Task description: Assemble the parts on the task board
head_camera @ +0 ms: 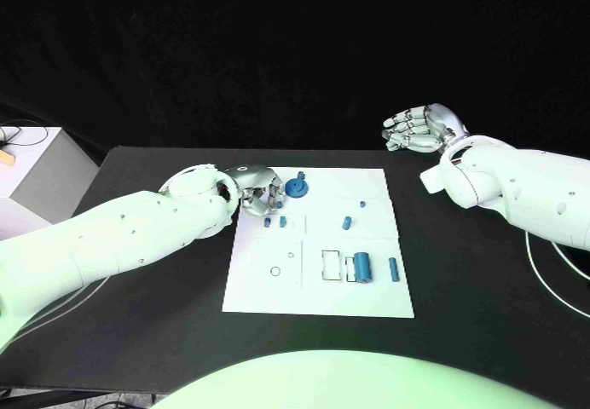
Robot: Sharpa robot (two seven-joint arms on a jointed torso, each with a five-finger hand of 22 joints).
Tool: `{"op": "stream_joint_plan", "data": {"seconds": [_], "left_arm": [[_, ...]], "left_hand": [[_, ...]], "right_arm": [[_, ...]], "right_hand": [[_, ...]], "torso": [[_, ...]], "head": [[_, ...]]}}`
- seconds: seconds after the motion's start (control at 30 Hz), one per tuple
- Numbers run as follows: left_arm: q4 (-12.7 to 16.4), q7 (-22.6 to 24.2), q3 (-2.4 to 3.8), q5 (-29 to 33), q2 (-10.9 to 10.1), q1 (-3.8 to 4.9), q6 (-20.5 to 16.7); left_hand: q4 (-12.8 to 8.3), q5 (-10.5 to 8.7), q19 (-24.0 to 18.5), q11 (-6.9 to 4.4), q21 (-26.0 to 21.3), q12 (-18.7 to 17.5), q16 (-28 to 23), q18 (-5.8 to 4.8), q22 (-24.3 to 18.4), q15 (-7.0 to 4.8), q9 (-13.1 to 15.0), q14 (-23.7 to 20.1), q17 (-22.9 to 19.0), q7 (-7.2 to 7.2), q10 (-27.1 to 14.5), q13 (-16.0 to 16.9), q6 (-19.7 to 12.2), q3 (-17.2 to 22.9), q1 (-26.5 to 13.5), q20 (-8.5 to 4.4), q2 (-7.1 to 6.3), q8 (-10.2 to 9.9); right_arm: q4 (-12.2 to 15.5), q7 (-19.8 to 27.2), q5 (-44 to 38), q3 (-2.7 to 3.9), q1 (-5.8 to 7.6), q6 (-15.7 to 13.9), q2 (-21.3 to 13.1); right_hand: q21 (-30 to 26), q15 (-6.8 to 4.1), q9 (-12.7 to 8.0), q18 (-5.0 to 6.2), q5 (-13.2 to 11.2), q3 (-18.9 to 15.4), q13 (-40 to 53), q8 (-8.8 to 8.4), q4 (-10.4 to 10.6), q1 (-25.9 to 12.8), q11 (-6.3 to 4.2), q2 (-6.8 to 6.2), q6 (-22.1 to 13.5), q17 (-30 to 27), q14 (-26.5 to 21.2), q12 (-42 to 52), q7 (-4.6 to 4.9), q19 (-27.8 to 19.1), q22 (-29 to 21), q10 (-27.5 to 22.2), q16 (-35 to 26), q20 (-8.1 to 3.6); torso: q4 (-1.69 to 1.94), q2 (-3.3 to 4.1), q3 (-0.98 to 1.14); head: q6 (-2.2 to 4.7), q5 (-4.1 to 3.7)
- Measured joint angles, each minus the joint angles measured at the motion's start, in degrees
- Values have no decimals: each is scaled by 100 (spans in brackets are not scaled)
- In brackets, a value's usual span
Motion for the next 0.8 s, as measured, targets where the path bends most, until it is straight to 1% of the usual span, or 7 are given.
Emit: {"op": "stream_joint_plan", "data": {"seconds": [0.1,0.2,0.33,0.43,0.6,0.77,0.8], "left_arm": [[15,0,2,0,-4,0,6],[34,2,6,0,-7,-1,8],[49,9,11,0,-8,-1,7],[53,14,12,0,-9,-1,1],[52,17,14,1,-9,-1,-1],[48,17,15,3,0,-1,-1],[47,17,15,3,2,-1,-1]], "left_hand": [[0,0,20,-29,0,278,40,0,21,-24,18,24,98,-20,-73,138,20,29,0,-20,0,0],[-17,0,21,-13,37,461,68,0,54,-12,29,52,176,-20,-131,229,20,46,0,-20,0,0],[-1,0,42,-48,77,619,91,0,92,-22,41,104,253,-20,-175,307,20,62,-22,-41,-23,3],[15,0,43,-31,77,759,91,0,117,-22,59,104,289,12,-196,370,52,78,-30,-41,-31,36],[74,-31,42,-44,77,932,114,0,118,-33,82,114,317,-9,-253,455,73,19,-131,-41,-99,36],[159,-55,63,-59,77,1166,139,0,118,-41,114,124,365,2,-268,563,126,-66,-167,-62,-90,89],[160,-55,63,-71,77,1212,139,0,118,-22,119,143,376,0,-291,582,140,-68,-167,-62,-90,89]], "right_arm": [[-1,0,0,0,-2,0,0],[-2,0,0,0,-3,0,1],[-2,-1,0,0,-4,1,3],[-2,-1,0,0,-5,2,3],[-2,-2,0,0,-6,2,3],[-2,-2,0,0,-6,2,4],[-2,-2,-1,0,-6,2,5]], "right_hand": [[0,0,0,0,0,0,0,0,0,0,0,0,0,0,0,0,0,0,0,0,0,0],[0,0,0,0,0,0,0,0,0,0,0,0,0,0,0,0,0,0,0,0,0,0],[0,0,0,0,0,0,0,0,0,0,0,0,0,0,0,0,0,0,0,0,0,0],[0,0,0,0,0,0,0,0,0,0,0,0,0,1,0,0,0,0,0,0,0,0],[0,0,0,0,0,0,0,0,0,0,0,0,0,1,0,0,0,0,0,0,0,0],[0,0,0,0,0,0,1,0,0,0,0,0,0,1,0,0,0,0,0,0,0,0],[0,0,0,0,0,0,1,0,0,0,0,0,0,1,0,0,0,0,0,0,0,0]], "torso": [[-2,1,0],[-3,1,0],[-3,1,-1],[-3,1,1],[-3,2,3],[-3,2,3],[-3,3,3]], "head": [[0,2],[0,3],[0,7],[0,8],[0,11],[0,15],[0,16]]}}
